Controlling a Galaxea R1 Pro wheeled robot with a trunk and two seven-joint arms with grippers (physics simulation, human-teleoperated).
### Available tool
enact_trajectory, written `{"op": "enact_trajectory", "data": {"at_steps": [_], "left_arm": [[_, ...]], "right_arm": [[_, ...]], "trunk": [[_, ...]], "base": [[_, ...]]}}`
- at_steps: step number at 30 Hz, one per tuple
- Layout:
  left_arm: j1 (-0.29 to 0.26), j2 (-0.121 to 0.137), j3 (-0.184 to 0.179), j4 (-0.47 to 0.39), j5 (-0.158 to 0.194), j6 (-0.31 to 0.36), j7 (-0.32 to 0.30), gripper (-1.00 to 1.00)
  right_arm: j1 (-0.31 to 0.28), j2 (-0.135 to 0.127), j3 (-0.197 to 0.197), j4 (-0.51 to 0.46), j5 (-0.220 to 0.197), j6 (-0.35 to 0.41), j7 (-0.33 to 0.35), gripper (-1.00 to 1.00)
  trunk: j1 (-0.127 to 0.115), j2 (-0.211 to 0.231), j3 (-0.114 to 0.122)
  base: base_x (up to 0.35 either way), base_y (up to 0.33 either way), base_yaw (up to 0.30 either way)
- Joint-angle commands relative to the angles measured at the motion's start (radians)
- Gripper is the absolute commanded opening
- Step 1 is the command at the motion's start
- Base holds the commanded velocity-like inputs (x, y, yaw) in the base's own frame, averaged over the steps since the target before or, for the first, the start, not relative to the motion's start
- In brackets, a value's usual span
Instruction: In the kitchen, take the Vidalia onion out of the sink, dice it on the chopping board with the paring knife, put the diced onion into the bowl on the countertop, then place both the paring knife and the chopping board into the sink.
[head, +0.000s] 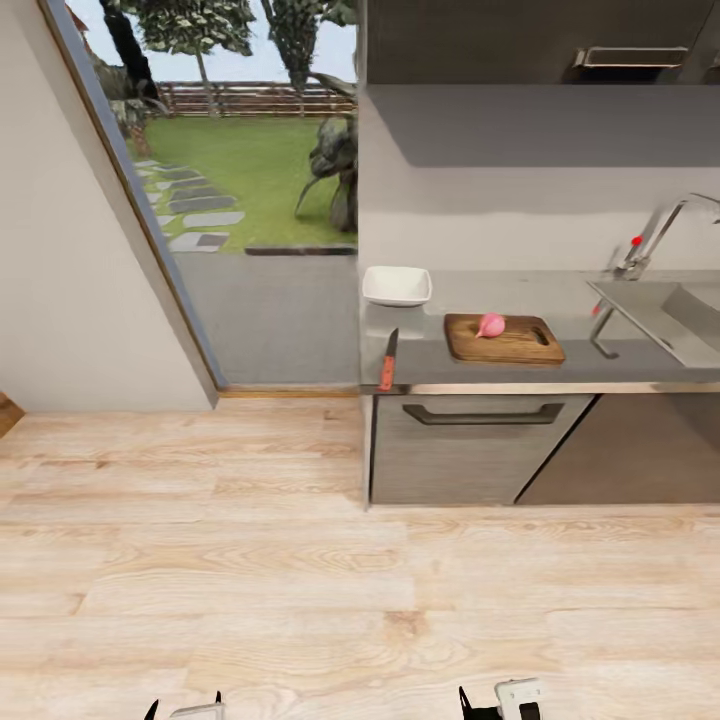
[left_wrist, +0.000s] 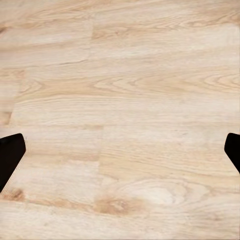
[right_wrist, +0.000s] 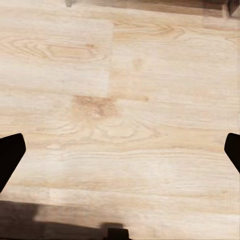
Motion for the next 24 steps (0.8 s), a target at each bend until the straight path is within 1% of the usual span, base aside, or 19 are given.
{"op": "enact_trajectory", "data": {"at_steps": [1, 21, 24], "left_arm": [[-0.001, -0.001, -0.009, 0.003, 0.006, -0.003, 0.002, 1.0], [-0.001, -0.001, -0.009, 0.003, 0.006, -0.003, 0.002, 1.0], [-0.001, -0.001, -0.009, 0.003, 0.006, -0.003, 0.002, 1.0]], "right_arm": [[-0.001, 0.0, -0.008, 0.001, 0.011, -0.003, -0.003, 1.0], [-0.001, 0.0, -0.008, 0.001, 0.011, -0.003, -0.003, 1.0], [-0.001, 0.003, -0.013, -0.005, 0.011, 0.005, -0.027, 1.0]], "trunk": [[0.0, -0.001, -0.001], [0.0, -0.001, -0.001], [0.0, -0.001, -0.001]], "base": [[0.0, 0.3, 0.0], [0.0, 0.3, 0.0], [0.0, 0.268, 0.0]]}}
